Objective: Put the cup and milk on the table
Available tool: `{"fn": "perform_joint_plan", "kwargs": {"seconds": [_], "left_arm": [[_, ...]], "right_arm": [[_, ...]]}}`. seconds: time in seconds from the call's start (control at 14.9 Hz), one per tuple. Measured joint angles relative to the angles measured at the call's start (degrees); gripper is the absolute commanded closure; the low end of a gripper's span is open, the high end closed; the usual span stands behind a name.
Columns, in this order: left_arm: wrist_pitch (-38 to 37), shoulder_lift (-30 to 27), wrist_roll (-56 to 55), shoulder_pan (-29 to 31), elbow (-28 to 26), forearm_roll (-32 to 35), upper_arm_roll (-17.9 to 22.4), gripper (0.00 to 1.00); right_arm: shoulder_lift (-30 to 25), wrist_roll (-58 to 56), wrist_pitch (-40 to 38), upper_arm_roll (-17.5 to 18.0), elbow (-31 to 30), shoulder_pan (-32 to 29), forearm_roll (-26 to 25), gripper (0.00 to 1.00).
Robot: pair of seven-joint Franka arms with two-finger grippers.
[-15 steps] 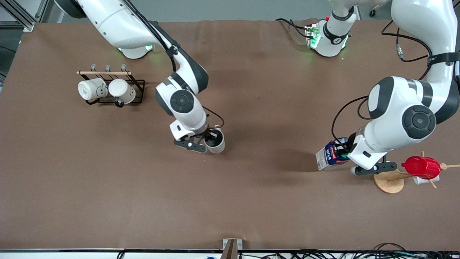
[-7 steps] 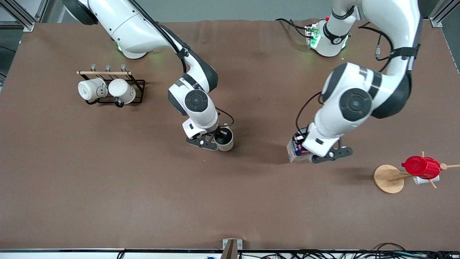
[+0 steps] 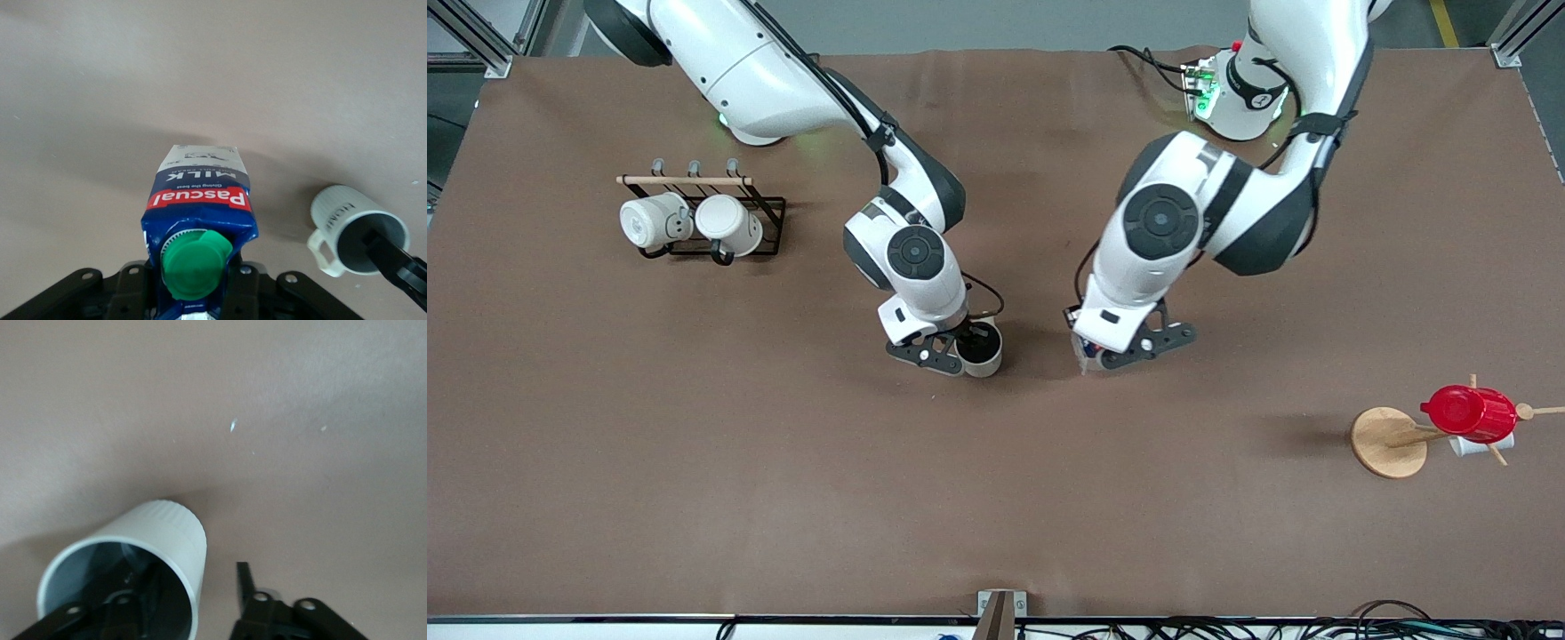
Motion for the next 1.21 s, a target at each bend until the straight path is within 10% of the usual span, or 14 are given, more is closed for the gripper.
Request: {"fn": "perform_joint_plan", "kwargs": {"seconds": [0.67, 0.88, 1.01, 1.21], "left_arm": [[6.69, 7.64, -2.43, -7.56, 4.0, -0.07, -0.06, 0.63], [6.76, 8.59, -2.46, -7.9, 4.22, -0.07, -0.01, 0.54], [6.76, 8.63, -2.46, -7.88, 4.37, -0.07, 0.06, 0.0], [6.76, 8.68, -2.46, -7.87, 4.46, -0.07, 0.1, 0.0]], "right_arm": [[-23.58, -18.52, -26.43, 1.17, 2.4, -17.22, 0.15, 0.0], [-28.69, -29.33, -31.51, -5.26, 2.3, -20.07, 2.25, 0.0], [-31.71, -37.49, -34.44, -11.65, 2.19, -20.27, 5.09, 0.0], [-35.31, -49.87, -38.89, -18.49, 2.02, -21.24, 7.66, 0.0]]}}
